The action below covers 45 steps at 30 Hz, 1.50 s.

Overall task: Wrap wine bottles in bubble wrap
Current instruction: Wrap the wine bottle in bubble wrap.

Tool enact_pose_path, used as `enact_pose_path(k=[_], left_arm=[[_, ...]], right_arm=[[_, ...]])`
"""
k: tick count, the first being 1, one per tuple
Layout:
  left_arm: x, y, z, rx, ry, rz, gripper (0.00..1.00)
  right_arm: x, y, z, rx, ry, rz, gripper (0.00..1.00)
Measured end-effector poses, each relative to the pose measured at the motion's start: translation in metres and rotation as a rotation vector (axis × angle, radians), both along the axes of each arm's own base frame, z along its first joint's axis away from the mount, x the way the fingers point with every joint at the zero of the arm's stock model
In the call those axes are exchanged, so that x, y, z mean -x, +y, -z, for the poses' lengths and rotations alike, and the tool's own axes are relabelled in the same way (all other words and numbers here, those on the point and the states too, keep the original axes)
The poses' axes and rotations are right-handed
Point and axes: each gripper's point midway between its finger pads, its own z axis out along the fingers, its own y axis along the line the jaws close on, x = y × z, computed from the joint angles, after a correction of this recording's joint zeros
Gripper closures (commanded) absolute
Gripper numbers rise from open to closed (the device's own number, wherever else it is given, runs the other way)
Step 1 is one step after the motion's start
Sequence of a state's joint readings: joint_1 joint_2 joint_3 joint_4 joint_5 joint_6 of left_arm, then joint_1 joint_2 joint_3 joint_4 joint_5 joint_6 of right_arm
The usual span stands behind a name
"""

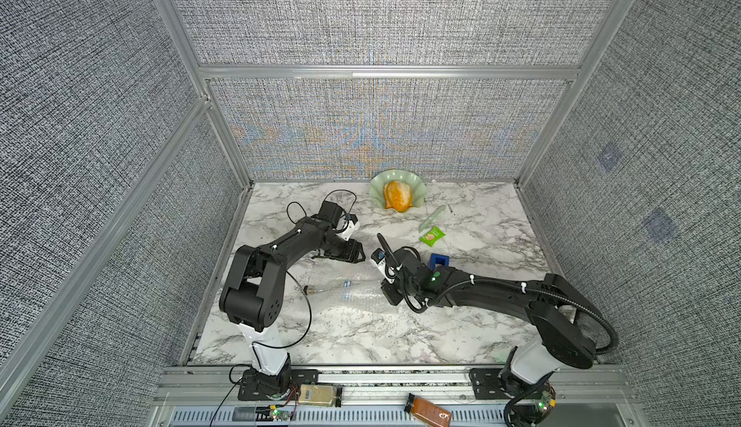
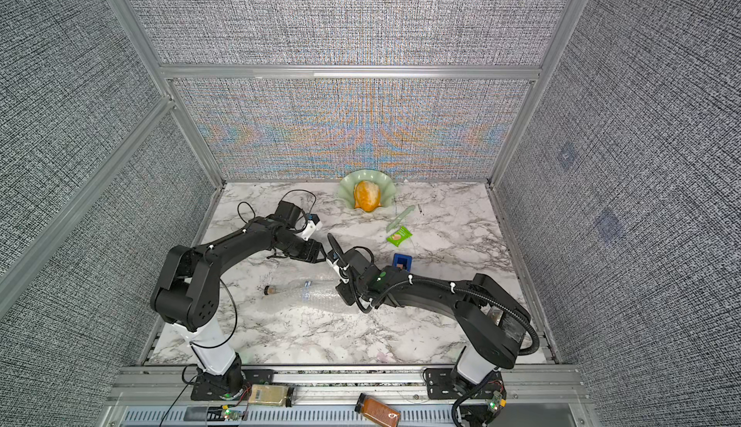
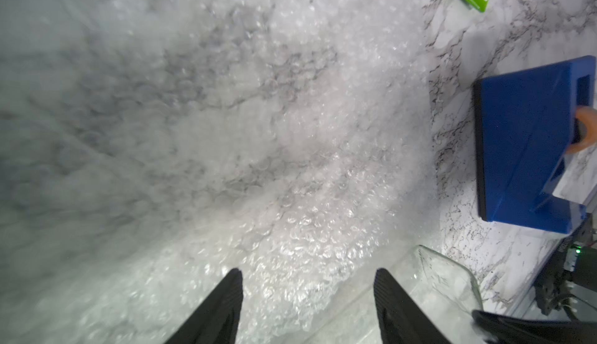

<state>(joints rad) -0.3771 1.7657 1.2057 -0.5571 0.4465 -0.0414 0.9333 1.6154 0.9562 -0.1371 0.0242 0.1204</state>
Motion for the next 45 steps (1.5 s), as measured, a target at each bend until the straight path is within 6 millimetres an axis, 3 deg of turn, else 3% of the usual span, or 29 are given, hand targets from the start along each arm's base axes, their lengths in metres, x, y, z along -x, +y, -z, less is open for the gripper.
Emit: enact_pose_path(k=[6,9,13,17,19,26,30,35,41,45], left_arm=[[0.008,0.014,-0.06,0.005,-0.272,0.052,0.29],[0.02,0.021,-0.068,-0.005,-0.331,0.061,0.31],[0.048,0.025,-0.063,-0.022,-0.333,0.018,0.3],[0.086,0.015,-0.055,-0.036,-0.366,0.065,0.27],[0.095,0.014,-0.047,-0.056,-0.357,0.074,0.26],[0.095,0.025,-0.021,-0.155,-0.263,-0.07,0.26],[0.095,0.039,-0.016,-0.213,-0.259,-0.132,0.28],[0.087,0.039,-0.012,-0.25,-0.239,-0.147,0.33],[0.081,0.036,0.009,-0.319,-0.161,-0.137,0.49],[0.078,0.03,0.011,-0.307,-0.16,-0.118,0.64]], right_arm=[[-0.011,0.005,0.004,-0.029,0.037,0.013,1.0],[-0.011,0.005,0.004,-0.039,0.052,0.02,1.0],[-0.011,0.006,0.004,-0.051,0.067,0.02,1.0],[-0.012,0.006,0.006,-0.049,0.07,0.024,1.0],[-0.013,0.006,0.006,-0.048,0.071,0.026,1.0],[-0.018,0.002,0.008,-0.035,0.078,0.038,1.0],[-0.02,0.003,0.009,-0.024,0.083,0.038,1.0],[-0.023,0.002,0.011,-0.009,0.087,0.043,1.0],[-0.023,0.002,0.011,-0.003,0.089,0.041,1.0],[-0.023,0.001,0.012,0.005,0.092,0.046,1.0]])
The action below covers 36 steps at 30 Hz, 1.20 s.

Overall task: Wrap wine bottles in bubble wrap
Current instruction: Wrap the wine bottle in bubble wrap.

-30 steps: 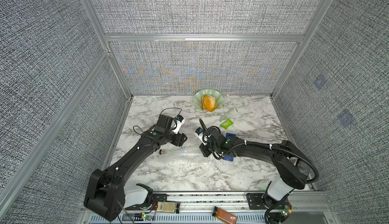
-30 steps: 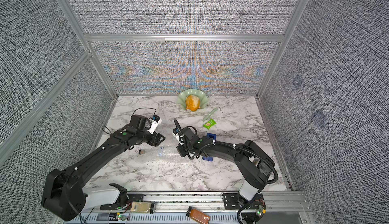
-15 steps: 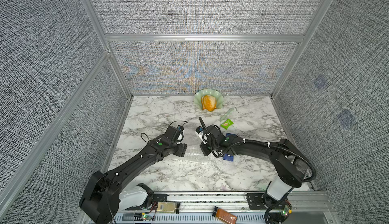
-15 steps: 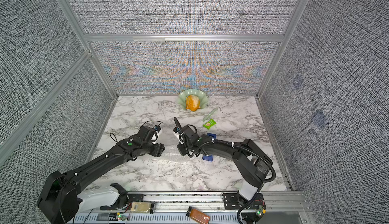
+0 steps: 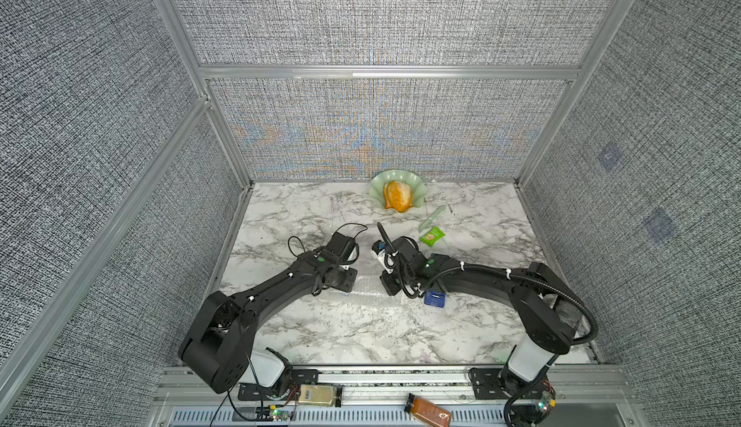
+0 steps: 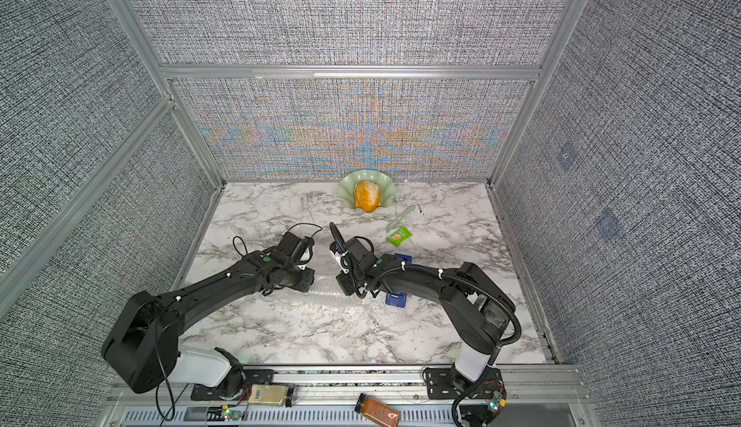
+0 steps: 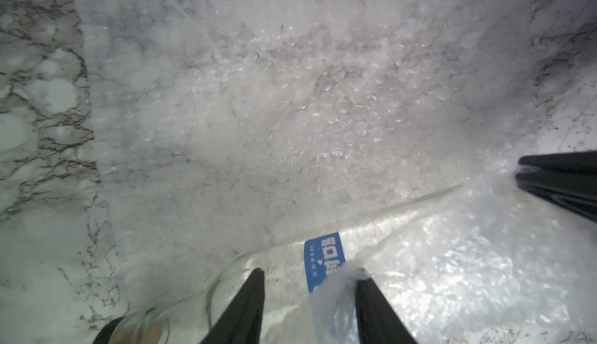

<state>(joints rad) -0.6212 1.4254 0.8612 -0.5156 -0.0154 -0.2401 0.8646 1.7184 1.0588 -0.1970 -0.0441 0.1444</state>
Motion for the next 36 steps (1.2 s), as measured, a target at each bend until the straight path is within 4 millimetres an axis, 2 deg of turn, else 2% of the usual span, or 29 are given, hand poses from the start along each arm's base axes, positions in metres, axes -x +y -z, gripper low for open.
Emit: enact_pose_path(k=[1,4,6,7,8,9,11,16,19,23,26,28,31,36], left_arm=[[0.0,0.0,0.0,0.001,-0.004,0.005,0.7],[0.0,-0.004,0.0,0.013,-0.008,0.033,1.0],[-0.002,-0.006,0.0,0.014,-0.013,0.051,1.0],[-0.003,-0.007,0.0,0.014,-0.014,0.053,1.0],[-0.005,-0.008,0.001,0.015,-0.017,0.054,1.0],[-0.006,-0.008,0.001,0.014,-0.018,0.056,1.0],[-0.009,-0.009,0.001,0.012,-0.02,0.065,1.0],[-0.02,-0.012,0.005,0.03,0.009,0.067,1.0],[-0.029,-0.016,0.01,0.045,0.038,0.075,1.0],[-0.037,-0.023,0.017,0.056,0.08,0.108,1.0],[-0.037,-0.028,0.02,0.061,0.115,0.136,1.0],[-0.037,-0.031,0.021,0.064,0.131,0.157,1.0],[-0.036,-0.033,0.022,0.07,0.151,0.17,1.0],[-0.034,-0.033,0.022,0.073,0.166,0.184,1.0]], right_arm=[[0.0,0.0,0.0,0.001,-0.001,-0.002,1.0],[-0.001,0.0,-0.001,0.004,-0.002,0.001,1.0],[-0.001,0.0,-0.002,0.006,-0.006,0.001,1.0],[-0.001,-0.001,-0.002,0.004,-0.007,0.002,0.92],[-0.001,-0.001,-0.005,0.001,-0.014,-0.003,0.78],[0.0,-0.002,-0.007,-0.004,-0.019,-0.003,0.69],[0.005,-0.007,-0.017,-0.01,-0.051,-0.018,0.57],[0.02,-0.003,-0.05,-0.038,-0.178,-0.12,0.43],[0.031,0.002,-0.061,-0.009,-0.278,-0.209,0.36],[0.042,0.005,-0.06,0.098,-0.403,-0.315,0.3],[0.04,0.003,-0.061,0.157,-0.469,-0.356,0.19],[0.038,0.006,-0.061,0.188,-0.51,-0.383,0.16],[0.041,0.016,-0.045,0.234,-0.519,-0.457,0.14],[0.035,0.031,-0.023,0.281,-0.495,-0.5,0.12]])
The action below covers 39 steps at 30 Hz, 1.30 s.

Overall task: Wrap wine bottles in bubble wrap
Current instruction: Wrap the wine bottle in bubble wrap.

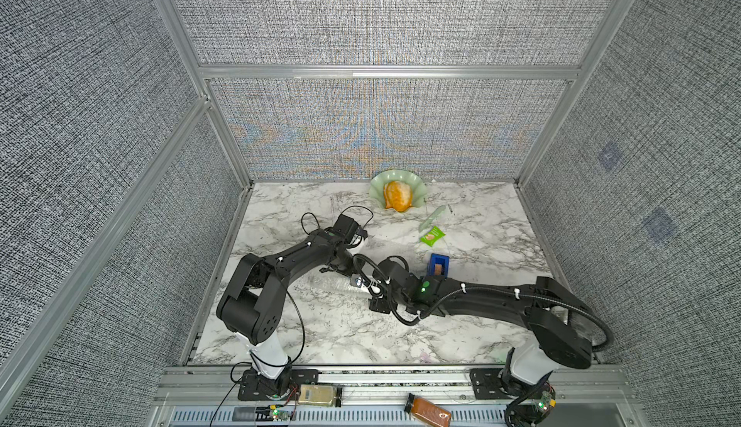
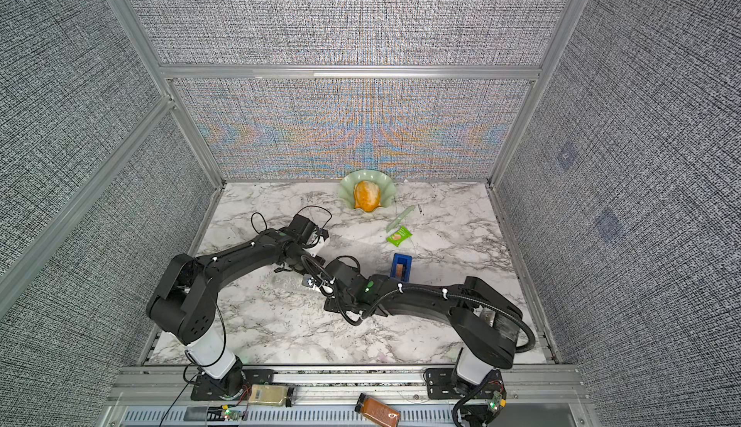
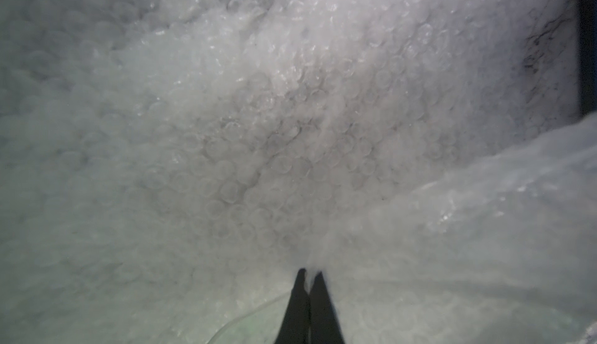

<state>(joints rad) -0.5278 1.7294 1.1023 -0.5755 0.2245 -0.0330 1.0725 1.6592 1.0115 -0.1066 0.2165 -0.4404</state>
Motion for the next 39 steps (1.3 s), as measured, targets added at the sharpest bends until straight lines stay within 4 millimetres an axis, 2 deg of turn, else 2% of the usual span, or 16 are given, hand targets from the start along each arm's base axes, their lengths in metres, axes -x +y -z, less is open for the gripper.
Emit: enact_pose_path(k=[7,9,12,17,23,27,29,31,35,39], left_arm=[[0.0,0.0,0.0,0.013,0.008,0.007,0.92],[-0.001,0.001,0.001,0.014,0.007,0.004,0.91],[-0.004,0.006,0.002,0.007,0.001,-0.005,0.8],[-0.009,0.014,-0.002,0.002,-0.032,-0.035,0.55],[-0.021,0.02,-0.029,0.036,-0.134,-0.063,0.37],[-0.024,0.028,-0.053,0.059,-0.204,-0.081,0.3],[-0.022,0.035,-0.062,0.071,-0.226,-0.086,0.28],[-0.022,0.031,-0.079,0.115,-0.275,-0.073,0.28],[-0.023,0.035,-0.088,0.129,-0.309,-0.085,0.28],[-0.022,0.043,-0.093,0.141,-0.318,-0.128,0.28]], right_arm=[[-0.004,0.006,0.029,0.025,0.077,0.003,0.13],[-0.006,0.008,0.036,0.023,0.104,0.01,0.18],[-0.009,0.012,0.041,0.004,0.129,0.029,0.27],[-0.017,0.008,0.041,-0.054,0.173,0.059,0.4],[-0.028,0.013,0.025,-0.18,0.243,0.026,0.55],[-0.043,0.009,0.019,-0.227,0.295,0.056,0.6],[-0.044,0.005,0.024,-0.22,0.317,0.076,0.61],[-0.048,0.003,0.025,-0.231,0.338,0.092,0.61],[-0.048,0.003,0.026,-0.233,0.346,0.097,0.59],[-0.044,-0.002,0.031,-0.225,0.368,0.114,0.35]])
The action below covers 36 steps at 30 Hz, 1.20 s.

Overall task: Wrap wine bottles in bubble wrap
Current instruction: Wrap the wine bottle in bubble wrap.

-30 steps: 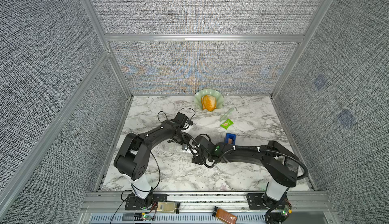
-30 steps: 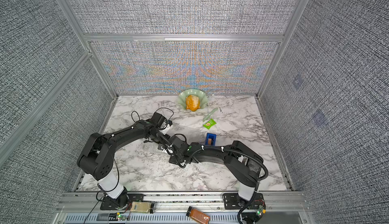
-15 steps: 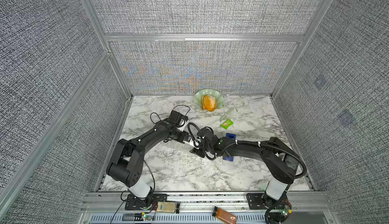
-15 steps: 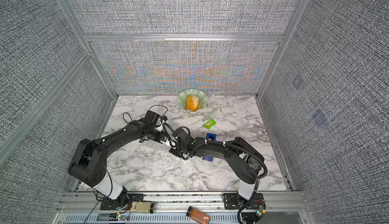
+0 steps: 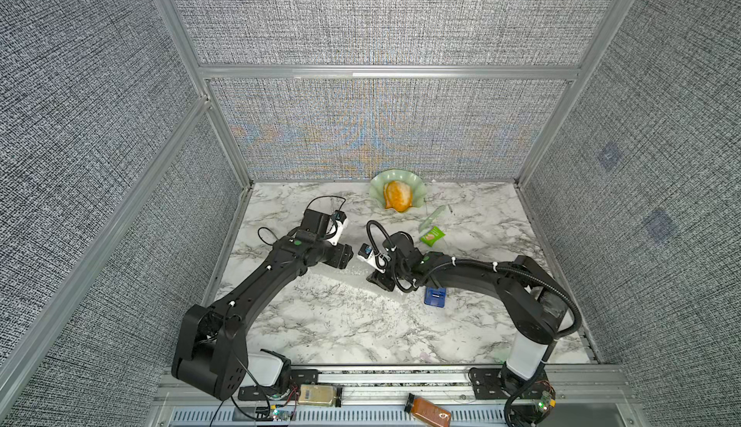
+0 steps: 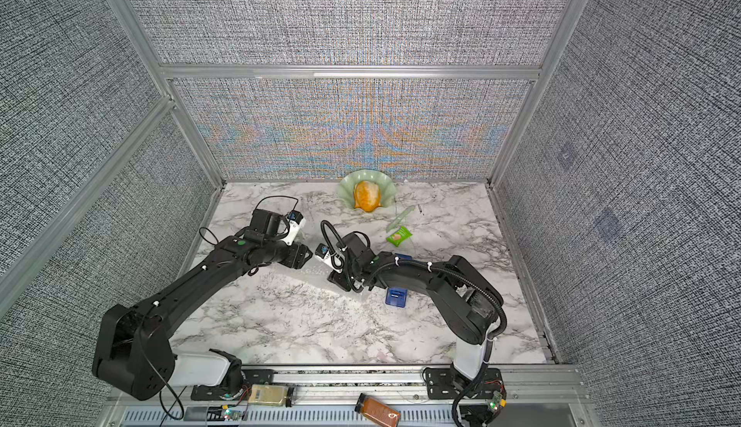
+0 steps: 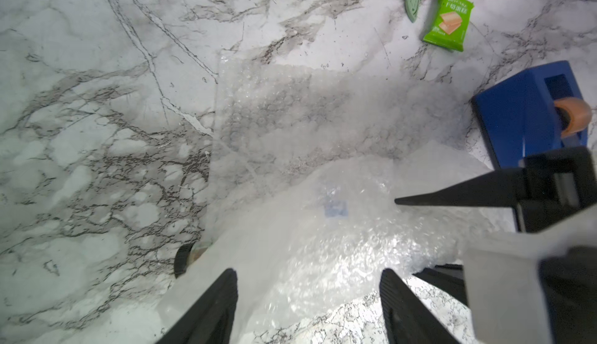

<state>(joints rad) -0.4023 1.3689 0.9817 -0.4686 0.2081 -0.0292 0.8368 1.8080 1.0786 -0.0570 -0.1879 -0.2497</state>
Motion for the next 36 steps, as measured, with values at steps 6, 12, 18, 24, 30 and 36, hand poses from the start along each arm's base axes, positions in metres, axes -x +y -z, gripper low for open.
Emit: enact_pose_path(k=[6,12,18,24,30,36], left_arm=[[0.001,0.009,0.008,0.03,0.045,-0.088,0.28],[-0.009,0.004,-0.001,0.077,0.039,-0.113,0.37],[-0.034,-0.024,-0.003,0.148,0.014,-0.024,0.48],[-0.048,-0.05,0.037,0.169,0.13,0.035,0.52],[-0.031,-0.05,0.074,0.146,0.225,0.037,0.54],[-0.005,-0.035,0.096,0.111,0.266,0.013,0.54]], right_arm=[[0.036,-0.022,0.006,0.085,0.115,0.026,0.25],[0.048,-0.017,-0.044,-0.008,0.065,0.05,0.24],[0.03,-0.048,-0.068,-0.042,0.058,0.267,0.26],[-0.001,-0.101,-0.052,0.062,0.089,0.572,0.3],[-0.028,-0.142,-0.016,0.179,0.179,0.771,0.41],[-0.053,-0.138,0.014,0.247,0.24,0.795,0.59]])
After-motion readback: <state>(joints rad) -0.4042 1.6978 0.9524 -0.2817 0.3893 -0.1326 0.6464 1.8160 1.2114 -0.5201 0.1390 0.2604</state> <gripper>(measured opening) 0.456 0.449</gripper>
